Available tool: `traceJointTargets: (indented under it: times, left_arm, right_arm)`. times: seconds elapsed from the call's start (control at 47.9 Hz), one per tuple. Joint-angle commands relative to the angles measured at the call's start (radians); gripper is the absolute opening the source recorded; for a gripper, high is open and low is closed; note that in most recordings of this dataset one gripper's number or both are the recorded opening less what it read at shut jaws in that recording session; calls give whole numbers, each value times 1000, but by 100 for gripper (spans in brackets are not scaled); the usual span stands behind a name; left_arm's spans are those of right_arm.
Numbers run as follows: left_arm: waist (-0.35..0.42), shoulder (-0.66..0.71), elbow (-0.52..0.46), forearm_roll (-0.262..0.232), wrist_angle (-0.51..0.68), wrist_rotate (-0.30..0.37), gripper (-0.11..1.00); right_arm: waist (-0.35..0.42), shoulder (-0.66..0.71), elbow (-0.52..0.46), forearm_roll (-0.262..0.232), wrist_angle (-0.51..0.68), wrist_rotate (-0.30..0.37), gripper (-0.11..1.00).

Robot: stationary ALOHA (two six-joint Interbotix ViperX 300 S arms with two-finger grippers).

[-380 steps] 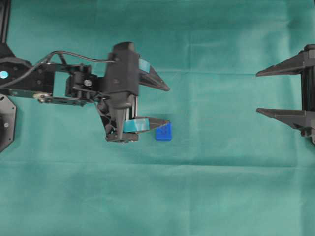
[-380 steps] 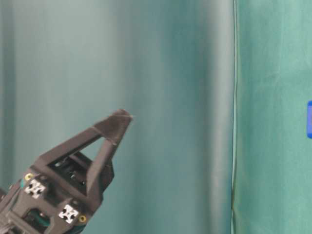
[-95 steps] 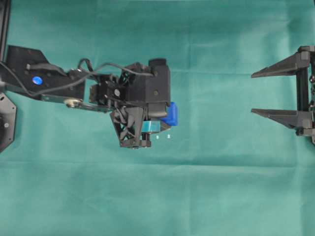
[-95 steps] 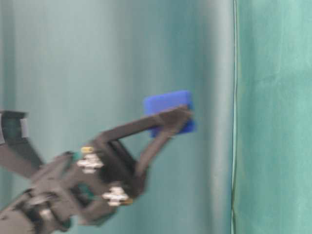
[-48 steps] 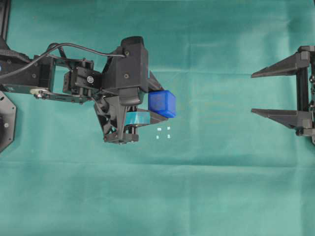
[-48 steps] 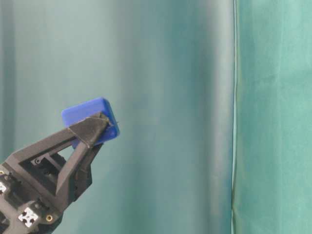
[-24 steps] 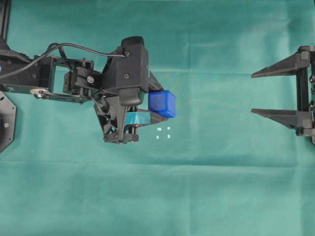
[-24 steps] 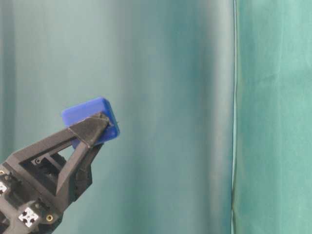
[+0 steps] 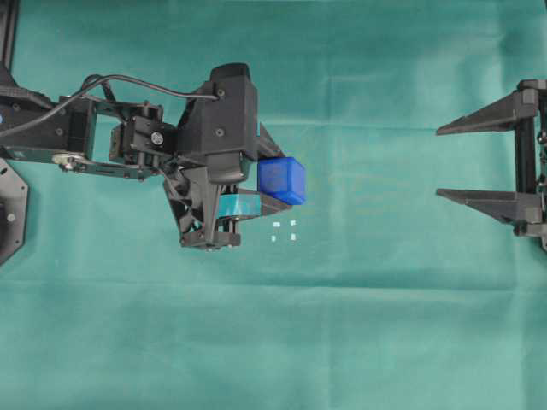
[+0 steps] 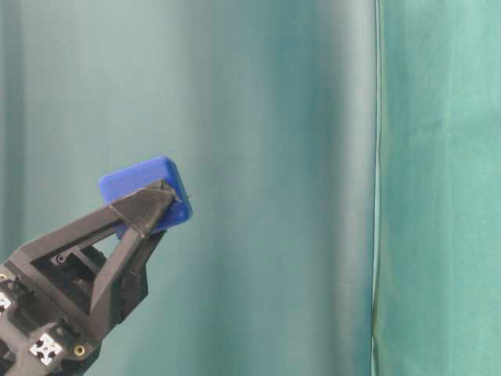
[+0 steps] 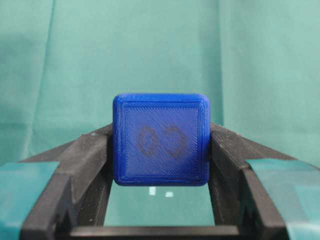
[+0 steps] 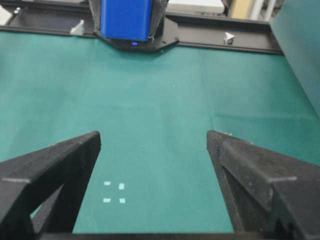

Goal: Handover the blue block to the right arm after grasping it with the left arm, then place it in the designated position.

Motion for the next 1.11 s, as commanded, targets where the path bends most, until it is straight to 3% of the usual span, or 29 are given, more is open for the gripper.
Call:
traceJointTargets:
  times: [0.0,0.23,0.731,1.086]
  left_arm:
    - [-3,-25,-17,3,-6,2,47]
    - [-3,-44,5,3,-48,3,47]
    - [-3,-216,212,3,-483,6,47]
    - [-3,-232,230,2,-497,3,47]
  right_arm:
    - [-3,3,-28,-2,-3,-2,93]
    - [-2,5,-28,-2,-3,-2,93]
    - [-3,2,-29,-11,-6,-3,93]
    - [-2,3,-29,-15,-8,-3,93]
